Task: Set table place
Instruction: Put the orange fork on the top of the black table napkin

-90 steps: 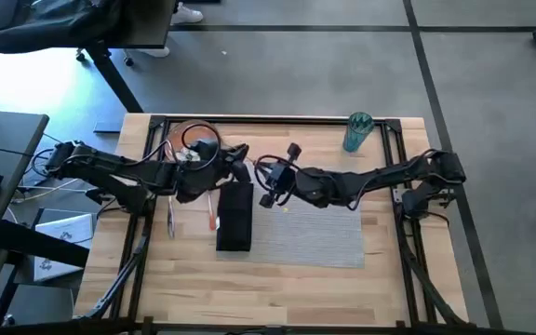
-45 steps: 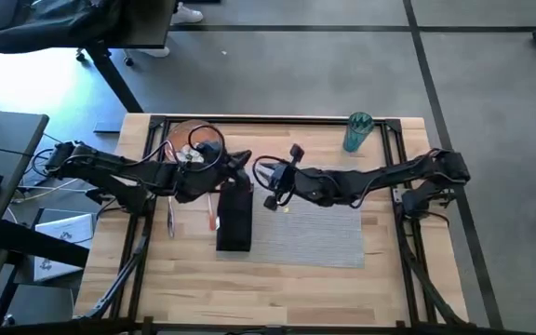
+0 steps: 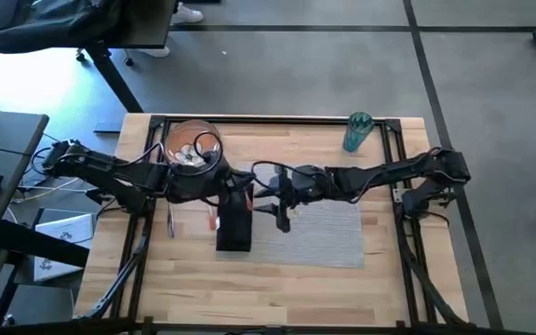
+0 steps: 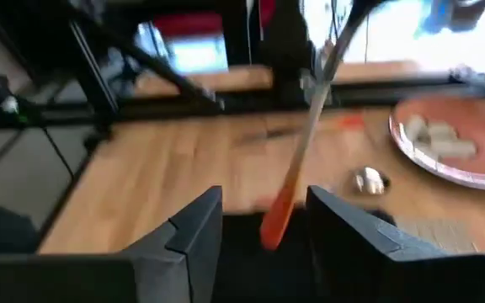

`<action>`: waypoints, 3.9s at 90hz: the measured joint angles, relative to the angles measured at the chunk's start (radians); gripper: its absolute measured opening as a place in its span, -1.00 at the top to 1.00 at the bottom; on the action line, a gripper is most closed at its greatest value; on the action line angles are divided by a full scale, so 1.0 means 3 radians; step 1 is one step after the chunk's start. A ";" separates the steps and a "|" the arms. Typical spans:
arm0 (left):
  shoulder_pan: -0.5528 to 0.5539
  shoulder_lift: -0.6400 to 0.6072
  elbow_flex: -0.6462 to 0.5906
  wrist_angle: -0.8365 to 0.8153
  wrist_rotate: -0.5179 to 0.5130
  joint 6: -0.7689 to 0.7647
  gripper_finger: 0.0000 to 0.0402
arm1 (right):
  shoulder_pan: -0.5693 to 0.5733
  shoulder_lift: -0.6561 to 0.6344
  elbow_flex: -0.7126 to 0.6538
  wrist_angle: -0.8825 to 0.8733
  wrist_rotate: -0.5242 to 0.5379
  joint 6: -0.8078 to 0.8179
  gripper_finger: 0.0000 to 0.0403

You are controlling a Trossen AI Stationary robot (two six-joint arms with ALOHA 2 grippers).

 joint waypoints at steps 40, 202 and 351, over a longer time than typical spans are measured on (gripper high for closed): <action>-0.0090 0.0003 0.0000 -0.0052 0.0107 0.0188 1.00 | -0.0003 0.0280 -0.0004 0.0324 -0.0012 0.0111 0.67; -0.0371 -0.0507 0.0130 -0.1270 -0.0417 0.0320 0.34 | 0.0056 0.0270 -0.0004 0.0407 0.0190 0.0138 1.00; -0.0615 -0.0997 -0.0926 0.0134 -0.0515 0.0437 0.11 | 0.0058 0.0286 -0.0003 0.0758 0.0250 0.0190 1.00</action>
